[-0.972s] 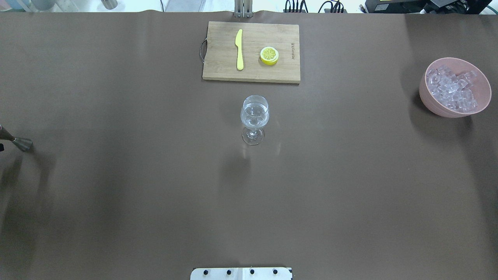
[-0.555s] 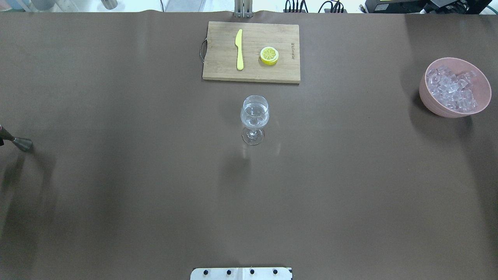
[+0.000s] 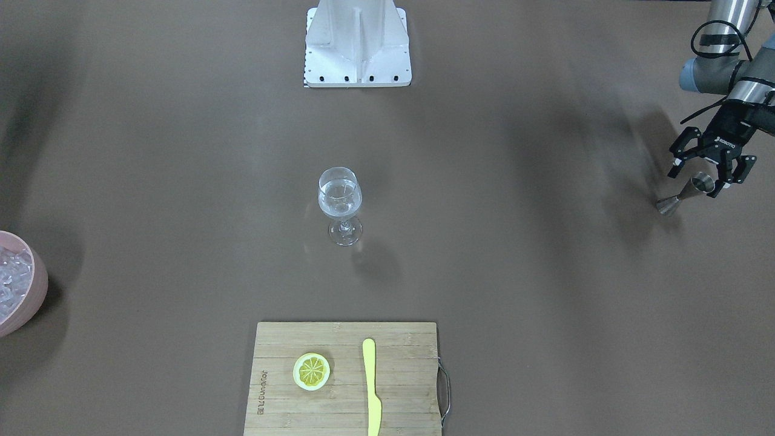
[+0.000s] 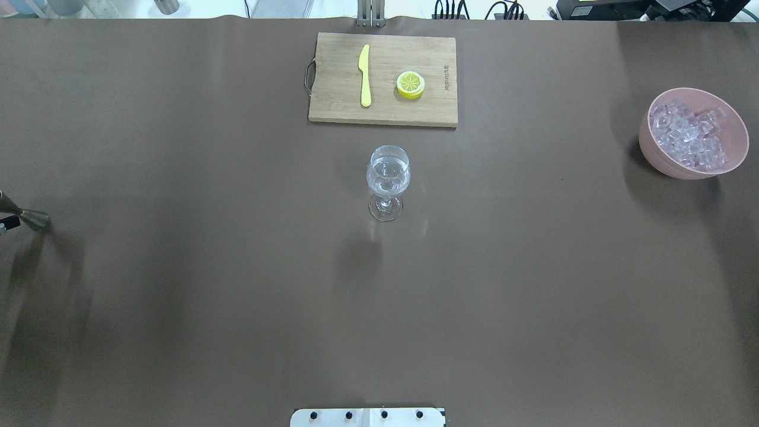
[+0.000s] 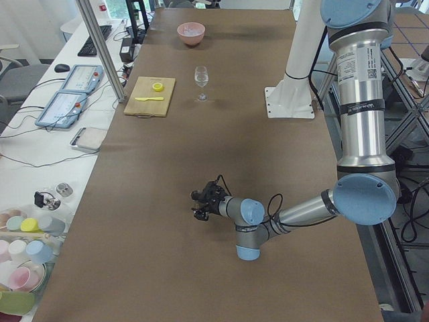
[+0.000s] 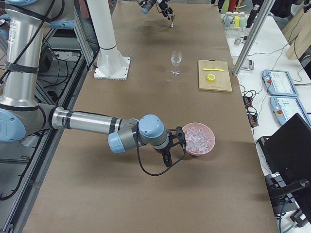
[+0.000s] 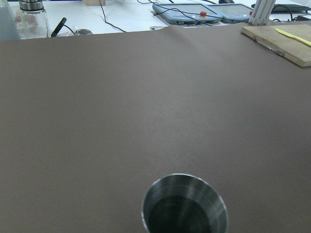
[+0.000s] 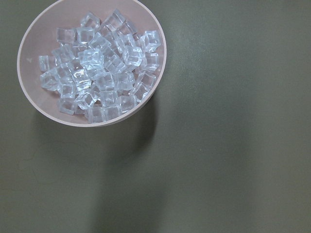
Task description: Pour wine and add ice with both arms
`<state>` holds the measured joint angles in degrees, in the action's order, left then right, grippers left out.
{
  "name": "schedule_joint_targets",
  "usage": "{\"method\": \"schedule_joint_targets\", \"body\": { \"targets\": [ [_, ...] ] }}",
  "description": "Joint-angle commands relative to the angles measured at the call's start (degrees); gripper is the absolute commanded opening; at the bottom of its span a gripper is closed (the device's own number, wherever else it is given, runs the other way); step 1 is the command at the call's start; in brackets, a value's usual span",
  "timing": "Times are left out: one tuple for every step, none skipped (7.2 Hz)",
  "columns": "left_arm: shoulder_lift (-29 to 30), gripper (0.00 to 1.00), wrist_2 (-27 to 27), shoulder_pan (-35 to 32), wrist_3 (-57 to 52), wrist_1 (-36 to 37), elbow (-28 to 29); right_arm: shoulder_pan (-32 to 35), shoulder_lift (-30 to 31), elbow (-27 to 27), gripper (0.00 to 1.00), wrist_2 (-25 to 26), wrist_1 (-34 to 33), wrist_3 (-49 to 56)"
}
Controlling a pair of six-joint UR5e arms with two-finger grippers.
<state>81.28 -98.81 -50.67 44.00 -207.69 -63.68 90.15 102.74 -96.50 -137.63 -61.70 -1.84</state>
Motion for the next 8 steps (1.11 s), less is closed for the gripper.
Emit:
{"method": "schedule_joint_targets", "body": {
  "targets": [
    [-4.08, 0.97, 1.08, 1.19, 0.21, -2.28, -3.08, 0.03, 0.0, 0.0, 1.0, 0.08, 0.0, -0.01],
    [-7.15, 0.97, 0.03, 1.1, 0.56, -1.67, -6.25, -0.06, -0.09, 0.09, 1.0, 0.08, 0.0, -0.01],
    [-8.49, 0.97, -1.11, 0.84, 0.57, -1.66, -6.89, 0.03, -0.09, 0.09, 1.0, 0.08, 0.0, 0.08],
    [-9.55, 0.97, -1.73, 0.49, 0.74, -1.66, -8.37, 0.03, -0.09, 0.09, 1.0, 0.08, 0.0, 0.08],
    [-10.6, 0.97, -1.74, 0.49, 0.92, -1.58, -10.3, 0.03, 0.0, 0.09, 1.0, 0.08, 0.0, 0.08],
    [-10.7, 0.97, -1.74, 0.14, 1.44, -1.4, -11.89, 0.03, 0.0, 0.09, 1.0, -0.01, 0.0, 0.08],
    [-10.79, 0.97, -1.65, -0.65, 8.58, 0.08, -15.38, 0.03, 0.09, 0.09, 1.0, -0.01, 0.0, 0.08],
    [-11.92, 0.97, -1.65, -5.09, 12.31, 6.71, -21.51, 0.03, 0.09, 0.09, 1.0, -0.01, 0.0, 0.08]
  ]
}}
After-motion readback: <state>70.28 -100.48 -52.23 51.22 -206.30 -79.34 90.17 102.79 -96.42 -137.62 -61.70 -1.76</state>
